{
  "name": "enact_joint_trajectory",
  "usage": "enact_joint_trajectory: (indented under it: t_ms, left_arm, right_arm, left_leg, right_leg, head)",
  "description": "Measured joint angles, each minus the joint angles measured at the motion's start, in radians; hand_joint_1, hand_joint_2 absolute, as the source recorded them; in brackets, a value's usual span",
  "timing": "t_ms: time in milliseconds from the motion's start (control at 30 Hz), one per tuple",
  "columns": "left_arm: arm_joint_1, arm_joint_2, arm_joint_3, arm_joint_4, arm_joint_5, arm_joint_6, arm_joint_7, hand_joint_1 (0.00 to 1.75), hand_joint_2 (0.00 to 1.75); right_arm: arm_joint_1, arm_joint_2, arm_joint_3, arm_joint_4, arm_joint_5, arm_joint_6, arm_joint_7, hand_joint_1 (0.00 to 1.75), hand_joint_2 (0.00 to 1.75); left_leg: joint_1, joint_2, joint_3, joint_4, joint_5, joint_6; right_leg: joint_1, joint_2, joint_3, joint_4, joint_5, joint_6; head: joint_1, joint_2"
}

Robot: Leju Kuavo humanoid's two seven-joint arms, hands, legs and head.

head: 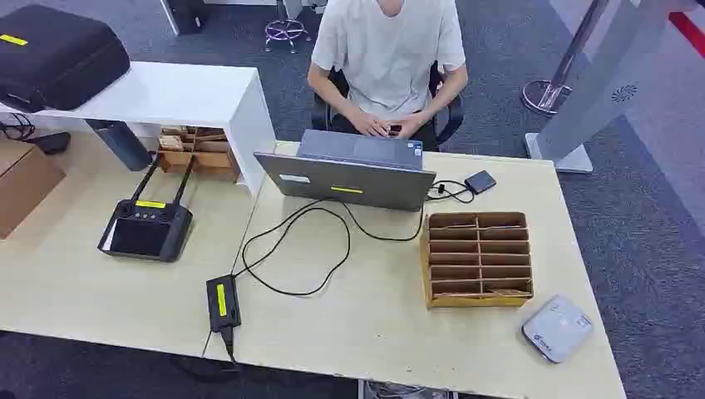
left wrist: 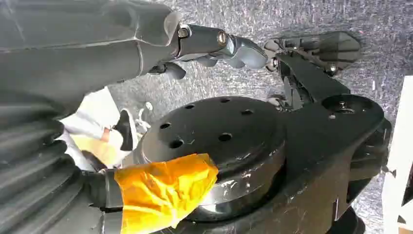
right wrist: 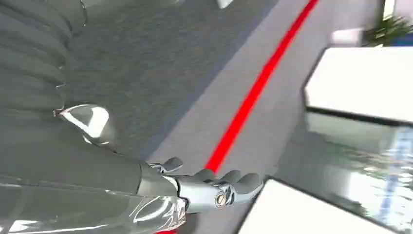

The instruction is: Pass the card to the sensor for recognition and then transmit it.

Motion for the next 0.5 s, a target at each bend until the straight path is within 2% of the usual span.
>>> enact_joint_trajectory:
  t_ms: [167, 200, 300, 367, 400, 433, 500]
  left_arm:
    - [-0.009, 0.002, -0.036, 0.000, 0.007, 0.000, -0.010, 0.00, 1.75]
    - [-0.011, 0.003, -0.043, 0.000, 0.008, 0.000, -0.011, 0.00, 1.75]
    - [-0.018, 0.005, -0.065, 0.000, 0.011, 0.000, -0.016, 0.00, 1.75]
    - [-0.021, 0.005, -0.077, 0.000, 0.011, -0.001, -0.020, 0.00, 1.75]
    - [-0.022, 0.005, -0.082, 0.000, 0.011, -0.001, -0.021, 0.00, 1.75]
    - [-0.023, 0.003, -0.085, 0.000, 0.012, -0.002, -0.021, 0.00, 1.75]
    - [-0.025, 0.003, -0.090, 0.000, 0.013, -0.003, -0.021, 0.00, 1.75]
  right_arm:
    - [-0.049, -0.116, 0.080, 0.031, -0.095, -0.046, -0.060, 0.00, 1.75]
    - [-0.061, -0.135, 0.097, 0.037, -0.116, -0.055, -0.072, 0.00, 1.75]
    - [-0.106, -0.182, 0.158, 0.048, -0.165, -0.072, -0.100, 0.00, 1.75]
    - [-0.143, -0.222, 0.212, 0.054, -0.200, -0.077, -0.110, 0.00, 1.75]
    - [-0.161, -0.232, 0.240, 0.061, -0.214, -0.077, -0.113, 0.00, 1.75]
    - [-0.185, -0.248, 0.266, 0.065, -0.225, -0.076, -0.114, 0.00, 1.75]
    - [-0.226, -0.261, 0.319, 0.074, -0.239, -0.071, -0.115, 0.00, 1.75]
  left_leg:
    - [-0.003, -0.001, -0.001, 0.005, -0.001, 0.002]
    - [-0.007, -0.002, -0.005, 0.008, -0.002, 0.007]
    - [-0.011, -0.001, -0.009, 0.009, -0.001, 0.013]
    - [-0.008, -0.001, -0.006, -0.010, 0.010, 0.024]
    - [0.001, -0.001, 0.004, -0.031, 0.024, 0.028]
    - [0.002, -0.001, 0.006, -0.040, 0.031, 0.033]
    - [0.006, -0.002, -0.002, -0.042, 0.035, 0.033]
  right_leg:
    - [-0.002, -0.001, 0.000, -0.003, 0.003, 0.002]
    - [-0.005, -0.001, 0.000, -0.002, 0.004, 0.004]
    - [-0.006, -0.002, -0.002, -0.002, 0.007, 0.008]
    - [-0.004, -0.003, 0.003, -0.014, 0.013, 0.018]
    - [-0.009, 0.002, -0.001, -0.003, 0.006, 0.018]
    - [-0.008, 0.011, -0.018, 0.024, -0.013, 0.020]
    - [-0.009, 0.022, -0.093, 0.166, -0.082, 0.028]
  head:
    - [0.000, 0.000]
    - [-0.001, 0.000]
    - [-0.001, 0.000]
    - [-0.002, 0.000]
    - [0.001, 0.000]
    - [0.003, 0.000]
    - [0.008, 0.000]
